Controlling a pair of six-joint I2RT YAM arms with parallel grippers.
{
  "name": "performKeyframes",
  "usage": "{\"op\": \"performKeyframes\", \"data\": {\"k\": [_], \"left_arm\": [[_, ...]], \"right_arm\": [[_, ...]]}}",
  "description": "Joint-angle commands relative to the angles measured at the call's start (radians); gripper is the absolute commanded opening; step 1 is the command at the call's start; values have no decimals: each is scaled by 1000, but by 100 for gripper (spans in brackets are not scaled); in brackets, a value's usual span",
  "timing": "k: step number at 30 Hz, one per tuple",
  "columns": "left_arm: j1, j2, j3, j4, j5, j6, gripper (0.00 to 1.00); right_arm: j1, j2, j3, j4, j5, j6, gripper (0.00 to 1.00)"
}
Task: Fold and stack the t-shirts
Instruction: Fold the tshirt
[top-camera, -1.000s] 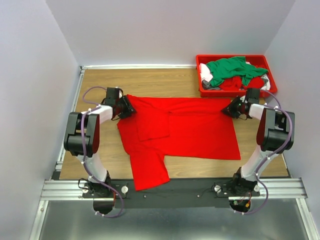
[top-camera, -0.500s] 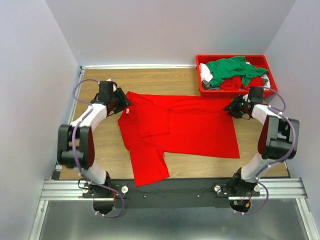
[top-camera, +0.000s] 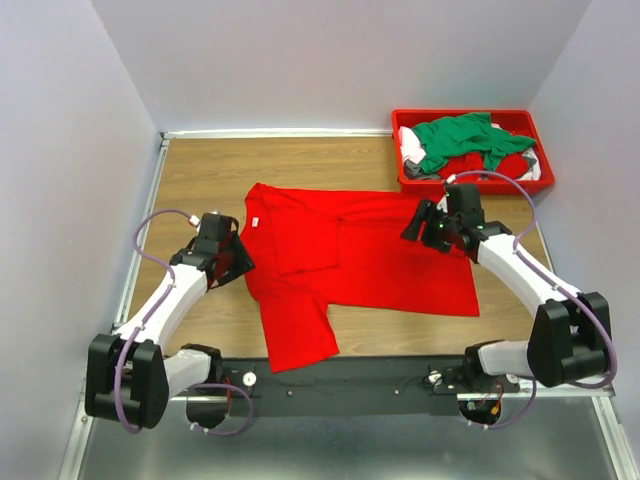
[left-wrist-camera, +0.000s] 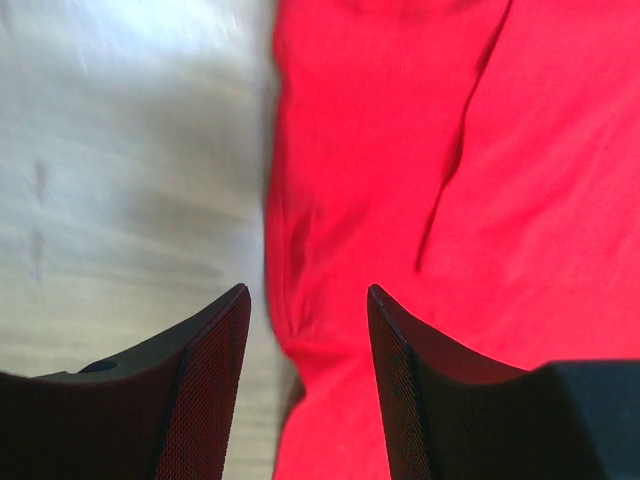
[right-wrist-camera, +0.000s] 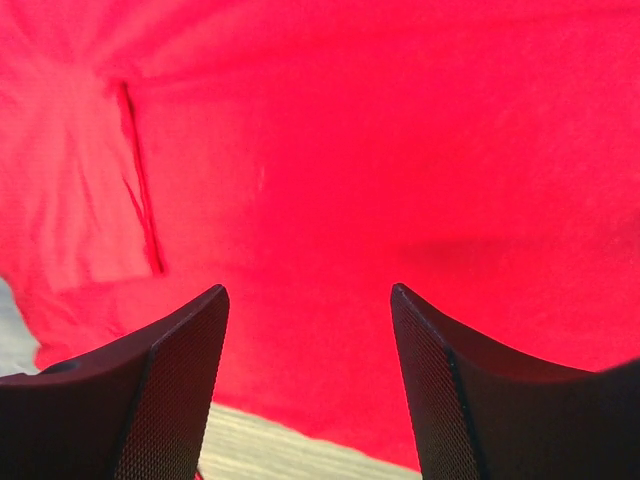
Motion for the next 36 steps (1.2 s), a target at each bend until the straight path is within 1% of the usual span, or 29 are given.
{"op": "performKeyframes", "data": {"k": [1,7,10,17,21,26,32,35,36], "left_arm": [[-58,-9,7,-120,-74,-72,59],[-133,75,40,-186,-153,-127,59],[-150,126,57,-198,-140,-134,59],[-159,201,87,-218,-184,-132,52],[-161,249,99,-212,-206,-127,51],[-166,303,99,-180,-172,-126,49],[-187,295,97,-159,-149,-146,48],[-204,321,71,-145,-132,-156,43],[-215,324,65,-134,-122,-160,35]], "right_arm": [[61,-35,-25,-55,84,5,74],[89,-59,-36,-54,86,-29,75],[90,-76,-39,-52,78,-50,75],[90,-85,-67,-34,75,-84,75],[89,-102,-85,-26,75,-94,75],[90,-107,-87,-26,75,-99,75],[90,-94,-88,-20,81,-99,75],[90,-93,-82,-20,78,-99,75],[90,-94,-82,-20,78,-99,75]]}}
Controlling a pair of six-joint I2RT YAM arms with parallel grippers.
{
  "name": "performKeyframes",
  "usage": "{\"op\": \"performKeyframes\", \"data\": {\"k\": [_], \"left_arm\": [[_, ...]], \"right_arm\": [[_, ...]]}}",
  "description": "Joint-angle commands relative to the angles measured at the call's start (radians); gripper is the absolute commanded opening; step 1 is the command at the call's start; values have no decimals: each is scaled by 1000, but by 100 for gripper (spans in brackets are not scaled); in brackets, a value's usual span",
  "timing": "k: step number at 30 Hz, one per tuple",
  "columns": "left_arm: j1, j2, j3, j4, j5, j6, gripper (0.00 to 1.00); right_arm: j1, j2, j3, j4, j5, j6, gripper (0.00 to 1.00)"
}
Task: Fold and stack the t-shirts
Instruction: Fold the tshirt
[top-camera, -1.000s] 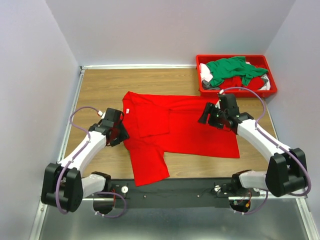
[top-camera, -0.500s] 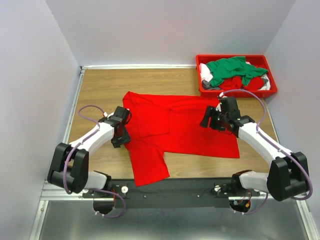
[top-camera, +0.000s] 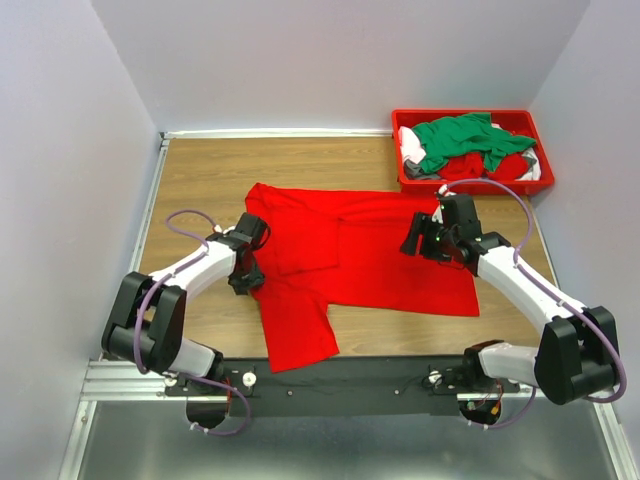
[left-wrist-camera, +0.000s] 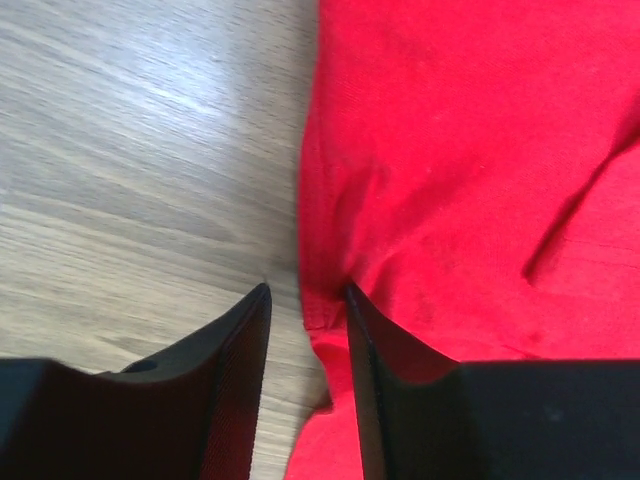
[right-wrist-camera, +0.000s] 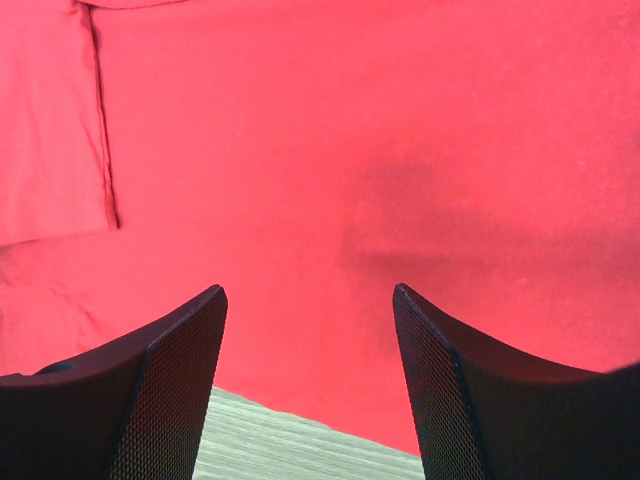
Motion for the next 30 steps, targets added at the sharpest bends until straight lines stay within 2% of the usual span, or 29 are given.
{"op": "performKeyframes", "data": {"k": [1,2,3,10,13,17,18,24,27,30], "left_arm": [[-31,26,-33,35,30,-33,27],[-34,26,-37,35,30,-36,17],[-36,28,-42,37,30,-44,0],[-39,-34,4,-20,-32,-32,0],[-39,-80,30,-25,-44,-26,0],[-37,-145,44,-5,-23,3,0],[-39,-152,49,-9,-24,2,0],[-39,-204,40,-31,-99,31,0],[-40,-254,12,-8,-96,52,0],[-39,-300,-7,9,-124,77,0]], "right_arm": [[6,-11,-8,14,28,-15,75],[6,-11,-8,12,31,-15,75],[6,-6,-10,14,34,-15,75],[4,-29,-25,-6,92,28,77],[4,-55,-21,-89,173,69,91],[4,-66,21,-208,206,106,93],[2,-66,30,-236,208,115,97],[-10,-69,38,-400,303,234,100],[-56,-72,15,-448,320,296,100],[-177,-66,-16,-474,298,330,99]]}}
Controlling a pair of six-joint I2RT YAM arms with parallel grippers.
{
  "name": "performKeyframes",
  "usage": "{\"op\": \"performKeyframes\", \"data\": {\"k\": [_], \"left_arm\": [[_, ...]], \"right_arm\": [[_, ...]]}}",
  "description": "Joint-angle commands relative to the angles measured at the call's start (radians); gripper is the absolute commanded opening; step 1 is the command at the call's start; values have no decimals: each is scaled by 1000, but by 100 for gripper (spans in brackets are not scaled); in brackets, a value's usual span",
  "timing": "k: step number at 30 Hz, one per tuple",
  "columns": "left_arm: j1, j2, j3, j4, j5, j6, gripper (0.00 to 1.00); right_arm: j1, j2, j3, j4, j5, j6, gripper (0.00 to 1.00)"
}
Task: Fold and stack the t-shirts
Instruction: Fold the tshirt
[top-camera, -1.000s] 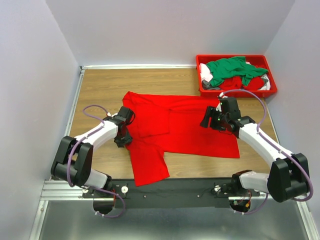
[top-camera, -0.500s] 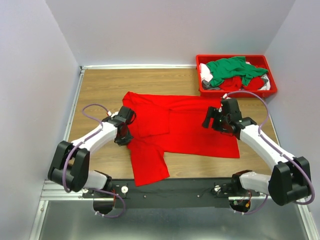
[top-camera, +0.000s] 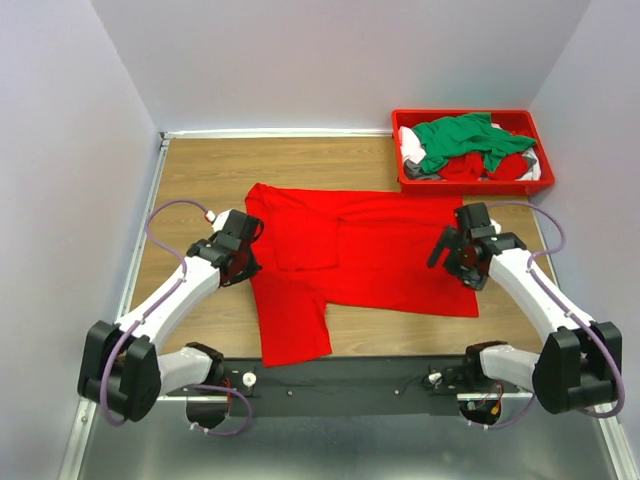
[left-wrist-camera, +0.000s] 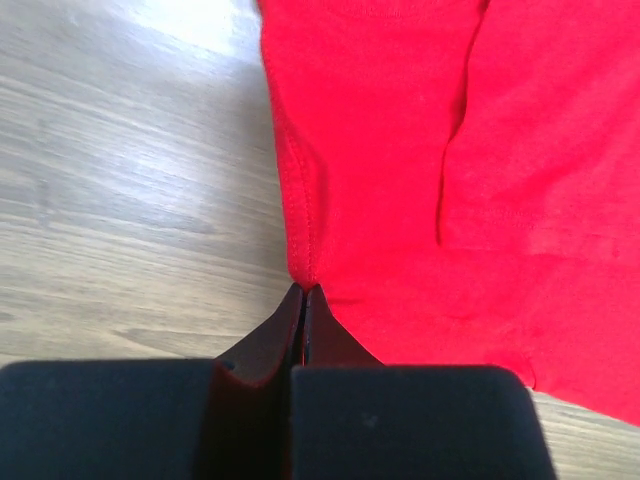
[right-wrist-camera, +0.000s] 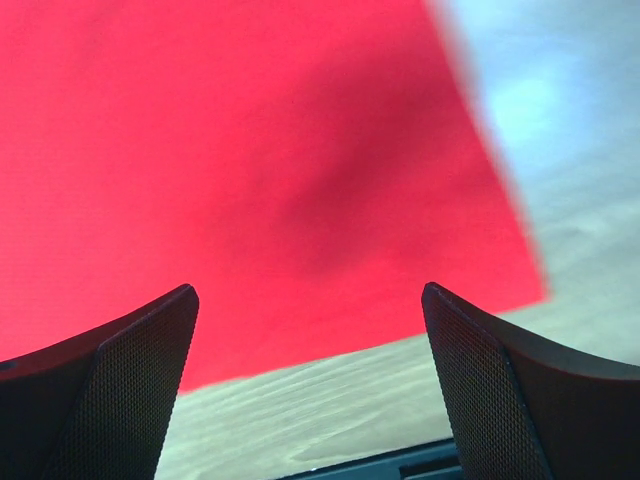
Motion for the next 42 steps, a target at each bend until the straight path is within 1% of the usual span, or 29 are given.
{"op": "performKeyframes", "data": {"k": [1,4,10,11,12,13,18,22,24,28,30,33,40,42], "left_arm": [[-5,-69,-24,22,-77,45,0],[-5,-103,-24,34,-61,59,0],[-5,-149,-35,51,-45,74,0],[-5,-149,-35,53,-44,77,0],[-5,-153,-38,62,-39,80,0],[-5,-153,-40,65,-28,83,0],[-5,-153,-40,76,-24,96,0],[-5,-155,-40,77,-17,100,0],[-5,-157,-40,79,-19,100,0],[-3,-160,-41,88,-16,102,0],[-5,-163,-43,89,-14,103,0],[-5,-166,-44,89,-10,103,0],[-5,-169,-44,86,-11,105,0],[-5,-169,-44,85,-10,105,0]], "right_arm": [[-177,-10,-60,-110,17,95,98],[-271,6,-81,-130,-10,104,96],[-298,55,-74,-190,32,223,88],[-299,59,-75,-193,46,236,83],[-301,62,-80,-197,60,245,73],[-304,67,-81,-210,69,260,72],[-304,50,-108,-245,77,299,72],[-306,36,-68,-317,121,338,72],[-304,39,-68,-322,128,349,72],[-304,64,-85,-300,115,375,70],[-304,56,-114,-270,85,397,68],[-307,21,-143,-230,89,427,64],[-318,44,-215,-161,59,461,63],[-318,47,-224,-147,63,469,61]]}}
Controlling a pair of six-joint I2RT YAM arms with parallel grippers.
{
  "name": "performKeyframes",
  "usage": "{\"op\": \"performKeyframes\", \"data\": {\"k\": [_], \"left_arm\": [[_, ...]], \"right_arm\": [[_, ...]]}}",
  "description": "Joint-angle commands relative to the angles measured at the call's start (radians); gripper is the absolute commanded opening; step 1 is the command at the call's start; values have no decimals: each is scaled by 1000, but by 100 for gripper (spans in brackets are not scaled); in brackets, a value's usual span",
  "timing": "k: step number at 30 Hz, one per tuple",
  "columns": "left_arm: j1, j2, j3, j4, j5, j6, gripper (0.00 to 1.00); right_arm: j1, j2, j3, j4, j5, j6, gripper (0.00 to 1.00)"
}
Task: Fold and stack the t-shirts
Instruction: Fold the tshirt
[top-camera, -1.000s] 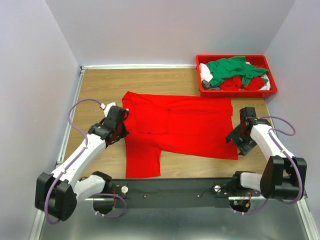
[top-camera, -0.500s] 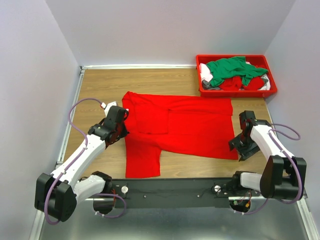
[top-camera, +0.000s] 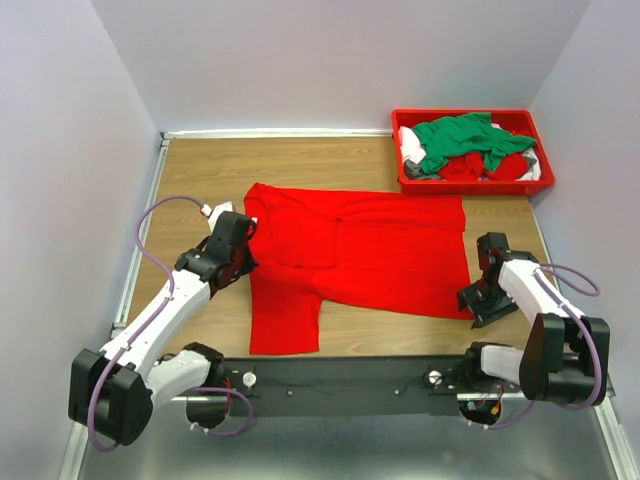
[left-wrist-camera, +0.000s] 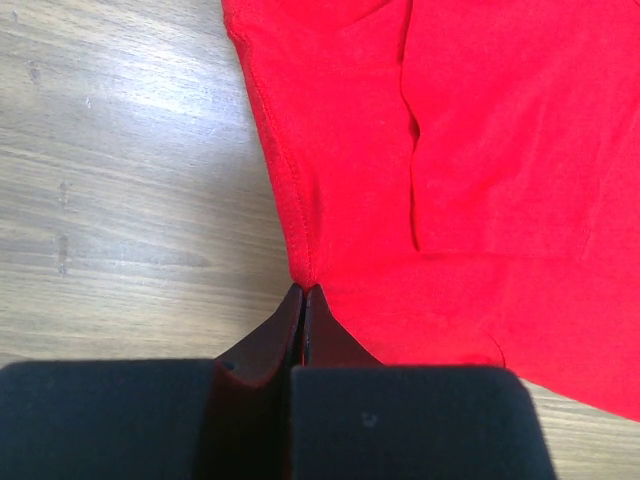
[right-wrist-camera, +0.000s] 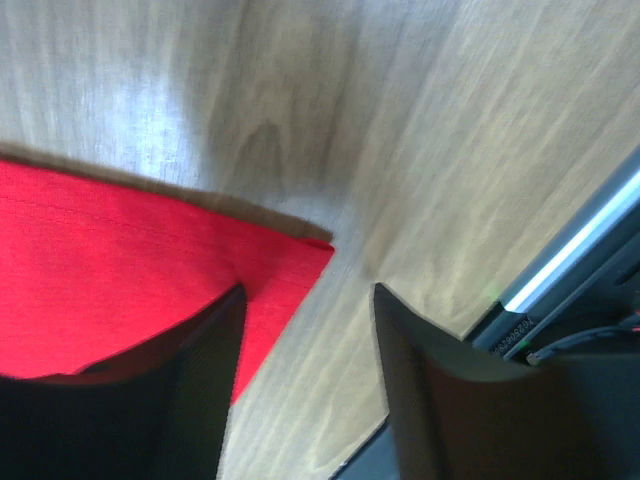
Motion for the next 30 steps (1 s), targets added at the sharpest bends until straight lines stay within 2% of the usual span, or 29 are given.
{"op": "performKeyframes", "data": {"k": [1,8,10,14,16,18,21,22,30], "left_arm": [[-5,-20,-14,13,4,12,0],[-5,-10,-14,13,4,9,0],[-5,-7,-12,13,2,8,0],[-5,-10,-14,8,1,8,0],[-5,-13,-13,7,-2,5,0],[-5,-13,-14,8,-2,5,0],[-5,-15,-10,2,-2,5,0],[-3,-15,-9,1,-4,5,0],[1,-14,2,-30,2,3,0]], "right_arm": [[-6,13,-31,58,6,52,57],[-6,2,-46,81,14,62,45],[-6,6,-43,81,20,63,37],[-6,-11,-51,81,42,98,32],[-6,-30,-57,81,45,109,23],[-6,-40,-61,81,51,115,20],[-6,-51,-58,79,54,91,8],[-6,-59,-55,79,54,80,1],[-6,-123,55,-5,94,0,0]]}}
